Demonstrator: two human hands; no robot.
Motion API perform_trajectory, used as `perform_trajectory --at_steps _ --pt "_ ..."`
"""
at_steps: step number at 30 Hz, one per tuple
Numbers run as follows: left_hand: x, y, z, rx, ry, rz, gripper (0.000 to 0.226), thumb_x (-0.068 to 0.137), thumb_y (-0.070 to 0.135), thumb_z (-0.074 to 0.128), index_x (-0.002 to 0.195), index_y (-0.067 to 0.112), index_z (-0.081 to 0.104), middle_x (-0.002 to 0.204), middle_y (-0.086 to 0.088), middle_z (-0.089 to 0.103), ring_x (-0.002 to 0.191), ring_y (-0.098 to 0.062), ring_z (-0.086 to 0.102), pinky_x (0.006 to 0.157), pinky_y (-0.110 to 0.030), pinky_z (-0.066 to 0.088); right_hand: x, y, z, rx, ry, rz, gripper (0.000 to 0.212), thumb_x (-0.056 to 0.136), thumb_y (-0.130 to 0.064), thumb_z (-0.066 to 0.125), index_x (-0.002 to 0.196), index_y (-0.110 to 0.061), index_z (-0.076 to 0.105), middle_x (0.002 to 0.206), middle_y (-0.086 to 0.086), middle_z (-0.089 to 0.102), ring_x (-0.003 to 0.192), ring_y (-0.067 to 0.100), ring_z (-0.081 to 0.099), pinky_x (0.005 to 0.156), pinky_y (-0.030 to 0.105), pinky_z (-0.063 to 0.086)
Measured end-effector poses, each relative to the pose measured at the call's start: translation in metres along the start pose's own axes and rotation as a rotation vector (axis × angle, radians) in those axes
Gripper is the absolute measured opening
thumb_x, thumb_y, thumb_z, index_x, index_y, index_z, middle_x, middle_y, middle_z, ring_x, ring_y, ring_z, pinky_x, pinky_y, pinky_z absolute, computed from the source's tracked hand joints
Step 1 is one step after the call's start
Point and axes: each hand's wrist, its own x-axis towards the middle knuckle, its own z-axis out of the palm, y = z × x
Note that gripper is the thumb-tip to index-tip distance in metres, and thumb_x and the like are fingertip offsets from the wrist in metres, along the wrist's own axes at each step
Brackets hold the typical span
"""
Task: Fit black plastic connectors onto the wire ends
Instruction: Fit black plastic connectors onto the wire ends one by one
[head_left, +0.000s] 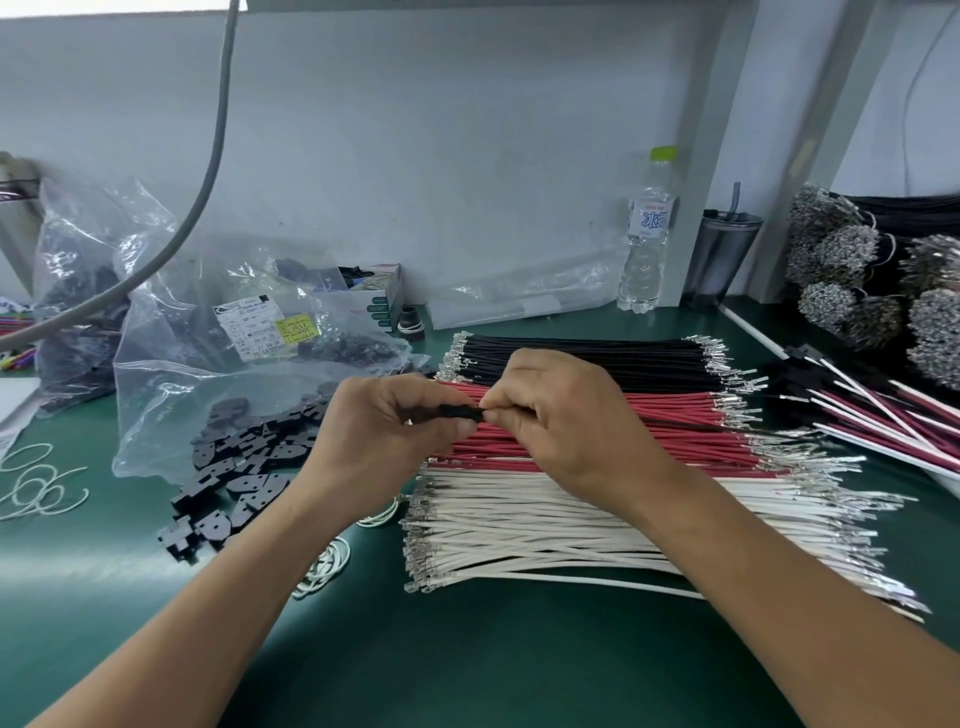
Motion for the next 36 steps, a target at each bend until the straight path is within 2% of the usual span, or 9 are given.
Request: perform_trajectory --at_steps 3,6,10,15,18,21,26,30,36 --pt "0.002 -0.002 -0.004 -0.078 0.023 -0.037 0.021 0.070 0.034 0.085 0.091 0.035 0.083 0.080 -0.006 0.079 0.069 -0.025 0.073 0.074 -0.041 0.064 0.000 0.009 -0.005 0.032 -0.012 0.091 0.009 0.093 -0.030 0.070 0.095 -0.024 0.076 0.082 -0.019 0.056 0.076 0.002 0.054 0.068 0.026 0.045" --pt "0.001 -0.003 -0.003 -0.084 0.001 -0.057 0.022 0.069 0.034 0.085 0.091 0.034 0.083 0.082 -0.006 0.079 0.075 -0.032 0.075 0.077 -0.044 0.065 0.000 0.010 -0.004 0.011 0.018 0.086 0.009 0.093 -0.026 0.071 0.092 -0.020 0.076 0.084 -0.017 0.060 0.078 0.004 0.056 0.071 0.028 0.047" --pt "0.000 -0.002 -0.001 -0.068 0.016 -0.031 0.024 0.067 0.038 0.084 0.091 0.033 0.083 0.078 -0.004 0.079 0.069 -0.024 0.074 0.069 -0.030 0.063 -0.001 0.003 0.005 -0.039 0.054 0.040 0.009 0.093 -0.019 0.071 0.089 -0.011 0.074 0.083 -0.004 0.062 0.078 0.013 0.056 0.071 0.031 0.047" --pt "0.003 -0.002 -0.005 -0.061 0.039 -0.037 0.017 0.076 0.021 0.086 0.089 0.032 0.083 0.074 -0.006 0.077 0.063 -0.023 0.072 0.066 -0.029 0.062 0.002 0.010 -0.003 -0.015 0.045 0.068 0.011 0.095 -0.028 0.068 0.092 -0.019 0.074 0.083 -0.018 0.055 0.078 0.003 0.052 0.069 0.027 0.044" --pt "0.005 -0.002 -0.002 -0.084 0.050 -0.064 0.014 0.079 0.019 0.085 0.090 0.026 0.083 0.072 -0.008 0.076 0.060 -0.017 0.070 0.061 -0.022 0.056 0.001 0.012 -0.006 -0.143 0.116 0.061 0.010 0.093 -0.034 0.068 0.092 -0.025 0.074 0.083 -0.018 0.057 0.081 0.003 0.052 0.067 0.026 0.043" --pt "0.006 -0.003 0.001 -0.164 0.101 -0.129 0.018 0.080 0.018 0.083 0.098 0.023 0.081 0.075 -0.011 0.076 0.058 -0.016 0.069 0.056 -0.021 0.055 -0.002 0.010 -0.004 -0.290 0.227 -0.038 0.007 0.090 -0.024 0.073 0.095 -0.020 0.073 0.089 -0.007 0.059 0.085 0.013 0.051 0.067 0.023 0.043" --pt "0.007 -0.006 0.000 -0.167 0.189 -0.135 0.018 0.084 0.013 0.081 0.099 0.021 0.081 0.077 -0.010 0.077 0.055 -0.012 0.064 0.051 -0.017 0.051 -0.003 0.006 0.024 -0.301 -0.096 0.083 0.017 0.095 -0.040 0.064 0.105 -0.032 0.075 0.097 -0.013 0.061 0.093 0.011 0.051 0.068 0.028 0.042" --pt "0.008 -0.007 -0.003 -0.181 0.226 -0.145 0.016 0.082 0.015 0.083 0.096 0.022 0.083 0.074 -0.011 0.076 0.055 -0.012 0.061 0.049 -0.017 0.048 -0.001 0.010 0.025 -0.203 -0.080 0.171 0.008 0.091 -0.035 0.069 0.093 -0.033 0.077 0.090 -0.016 0.064 0.089 0.005 0.053 0.066 0.027 0.035" --pt "0.009 -0.003 -0.011 -0.298 0.267 -0.206 0.013 0.083 0.009 0.082 0.090 0.021 0.084 0.077 -0.010 0.078 0.058 -0.013 0.063 0.050 -0.019 0.051 -0.002 0.021 0.008 0.062 -0.030 0.294 0.013 0.092 -0.019 0.071 0.094 -0.030 0.077 0.090 -0.018 0.066 0.087 -0.001 0.062 0.081 0.028 0.053"
